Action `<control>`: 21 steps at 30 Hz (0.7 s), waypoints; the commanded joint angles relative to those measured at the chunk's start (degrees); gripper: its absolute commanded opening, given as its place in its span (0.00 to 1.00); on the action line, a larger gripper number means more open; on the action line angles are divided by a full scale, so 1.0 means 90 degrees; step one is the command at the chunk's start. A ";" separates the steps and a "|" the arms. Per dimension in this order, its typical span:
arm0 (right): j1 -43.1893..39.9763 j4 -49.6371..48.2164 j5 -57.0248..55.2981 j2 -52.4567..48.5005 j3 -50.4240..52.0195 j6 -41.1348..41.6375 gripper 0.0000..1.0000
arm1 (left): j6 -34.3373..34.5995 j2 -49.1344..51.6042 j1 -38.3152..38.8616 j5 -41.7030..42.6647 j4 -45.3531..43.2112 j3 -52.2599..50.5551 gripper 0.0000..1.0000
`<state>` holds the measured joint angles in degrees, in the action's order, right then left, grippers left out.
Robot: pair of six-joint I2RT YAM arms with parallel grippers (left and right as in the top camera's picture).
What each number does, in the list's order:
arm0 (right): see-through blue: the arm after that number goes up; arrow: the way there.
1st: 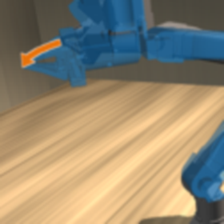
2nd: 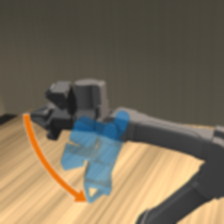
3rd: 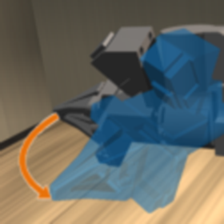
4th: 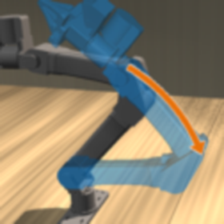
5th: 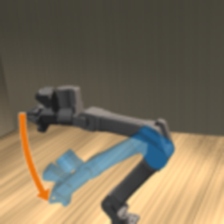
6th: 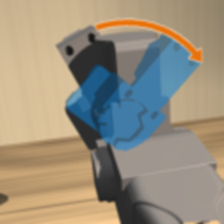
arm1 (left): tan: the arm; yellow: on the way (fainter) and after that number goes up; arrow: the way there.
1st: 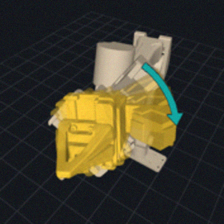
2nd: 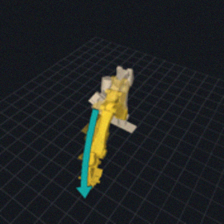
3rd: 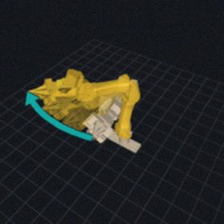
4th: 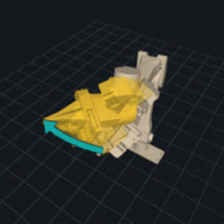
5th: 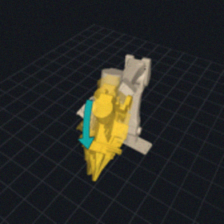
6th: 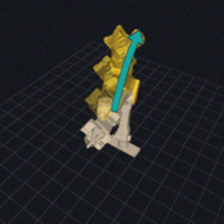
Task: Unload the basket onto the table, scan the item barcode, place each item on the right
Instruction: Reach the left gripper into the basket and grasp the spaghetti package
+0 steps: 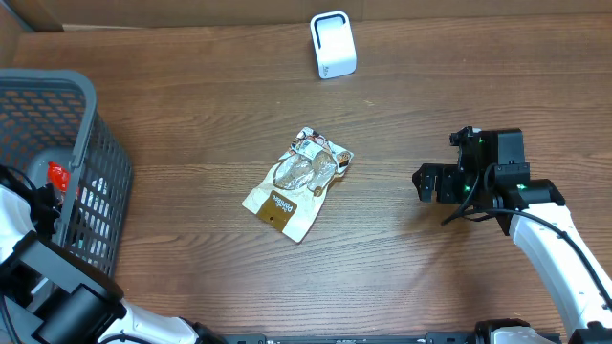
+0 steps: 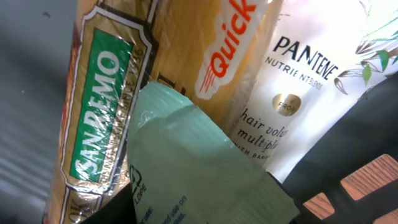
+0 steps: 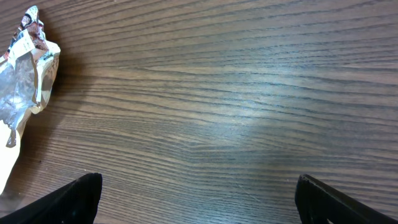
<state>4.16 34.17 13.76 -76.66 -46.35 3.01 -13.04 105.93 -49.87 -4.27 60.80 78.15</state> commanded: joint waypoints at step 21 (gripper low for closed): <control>0.0032 -0.0027 0.0051 0.0007 -0.0131 -0.0002 1.00 | 0.0933 0.0260 -0.0029 0.1073 0.2152 0.3490 0.35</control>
<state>4.16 34.15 13.74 -76.66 -46.35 2.98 -5.72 108.55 -49.91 3.73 80.64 110.50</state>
